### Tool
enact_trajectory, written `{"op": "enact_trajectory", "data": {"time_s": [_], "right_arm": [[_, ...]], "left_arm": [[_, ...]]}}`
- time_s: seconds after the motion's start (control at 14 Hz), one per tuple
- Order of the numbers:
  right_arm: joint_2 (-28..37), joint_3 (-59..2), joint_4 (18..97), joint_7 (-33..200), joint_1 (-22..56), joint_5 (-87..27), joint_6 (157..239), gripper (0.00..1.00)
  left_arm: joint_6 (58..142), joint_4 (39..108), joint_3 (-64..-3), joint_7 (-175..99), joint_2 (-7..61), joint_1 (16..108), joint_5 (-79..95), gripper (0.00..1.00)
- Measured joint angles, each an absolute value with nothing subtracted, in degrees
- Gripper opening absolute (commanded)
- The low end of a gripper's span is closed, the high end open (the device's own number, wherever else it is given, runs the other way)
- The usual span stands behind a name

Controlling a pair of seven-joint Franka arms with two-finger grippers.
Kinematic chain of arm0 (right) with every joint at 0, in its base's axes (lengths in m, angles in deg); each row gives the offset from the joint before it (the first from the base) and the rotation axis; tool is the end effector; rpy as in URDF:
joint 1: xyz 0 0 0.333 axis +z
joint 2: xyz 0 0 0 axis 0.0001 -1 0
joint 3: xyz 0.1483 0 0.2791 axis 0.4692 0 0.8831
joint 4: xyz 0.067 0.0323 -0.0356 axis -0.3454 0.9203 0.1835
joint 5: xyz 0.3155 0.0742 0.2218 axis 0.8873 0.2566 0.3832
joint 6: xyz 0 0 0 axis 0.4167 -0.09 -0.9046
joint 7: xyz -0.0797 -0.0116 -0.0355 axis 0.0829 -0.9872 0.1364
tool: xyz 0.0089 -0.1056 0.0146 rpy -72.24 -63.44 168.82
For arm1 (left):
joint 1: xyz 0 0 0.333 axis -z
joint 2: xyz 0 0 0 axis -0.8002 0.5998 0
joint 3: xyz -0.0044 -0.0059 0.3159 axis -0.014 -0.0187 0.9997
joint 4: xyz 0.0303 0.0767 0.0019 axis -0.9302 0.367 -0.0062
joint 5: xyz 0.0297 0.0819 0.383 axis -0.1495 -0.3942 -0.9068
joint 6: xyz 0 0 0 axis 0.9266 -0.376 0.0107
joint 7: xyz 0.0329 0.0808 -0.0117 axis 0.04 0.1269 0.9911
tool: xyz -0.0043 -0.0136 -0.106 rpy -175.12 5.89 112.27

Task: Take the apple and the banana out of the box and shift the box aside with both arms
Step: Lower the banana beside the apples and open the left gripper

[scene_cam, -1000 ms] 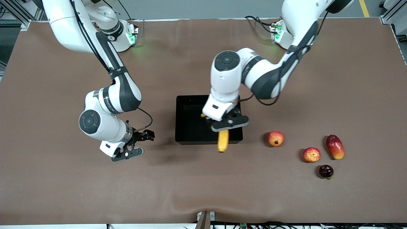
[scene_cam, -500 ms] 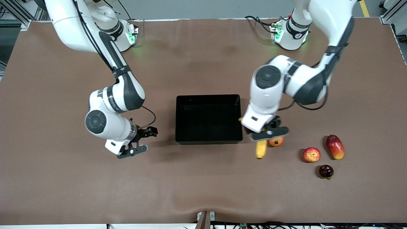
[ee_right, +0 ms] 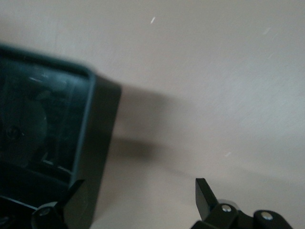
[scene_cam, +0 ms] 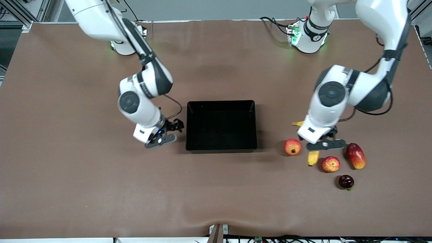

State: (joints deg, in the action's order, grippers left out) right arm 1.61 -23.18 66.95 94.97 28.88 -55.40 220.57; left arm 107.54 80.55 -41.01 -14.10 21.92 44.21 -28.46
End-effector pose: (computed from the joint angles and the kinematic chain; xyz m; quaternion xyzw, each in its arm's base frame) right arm 0.5616 0.3095 0.2691 -0.9896 -0.1223 -0.0089 0.0749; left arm 0.6122 -0.1475 0.3430 -0.9925 0.0113 -0.0519 0.1105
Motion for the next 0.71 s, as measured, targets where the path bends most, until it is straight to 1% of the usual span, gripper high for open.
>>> {"op": "enact_trajectory", "data": {"time_s": [0.21,0.36,0.64,0.71], "right_arm": [[2.39,-23.18,68.12,101.67,32.74,-55.40,220.93,1.00],[2.39,-23.19,68.22,103.73,34.17,-55.40,220.93,1.00],[1.75,-23.29,67.50,103.93,34.80,-55.40,221.18,1.00],[1.09,-23.37,66.78,103.93,34.80,-55.40,221.24,1.00]], "left_arm": [[117.01,87.59,-40.82,-24.03,22.25,36.85,-28.45,0.00],[120.62,90.96,-40.78,-28.80,23.19,34.67,-28.45,0.00],[123.62,92.52,-40.75,-34.90,27.85,33.68,-28.45,0.00],[124.63,92.52,-40.74,-35.36,29.23,33.36,-28.45,0.06]]}}
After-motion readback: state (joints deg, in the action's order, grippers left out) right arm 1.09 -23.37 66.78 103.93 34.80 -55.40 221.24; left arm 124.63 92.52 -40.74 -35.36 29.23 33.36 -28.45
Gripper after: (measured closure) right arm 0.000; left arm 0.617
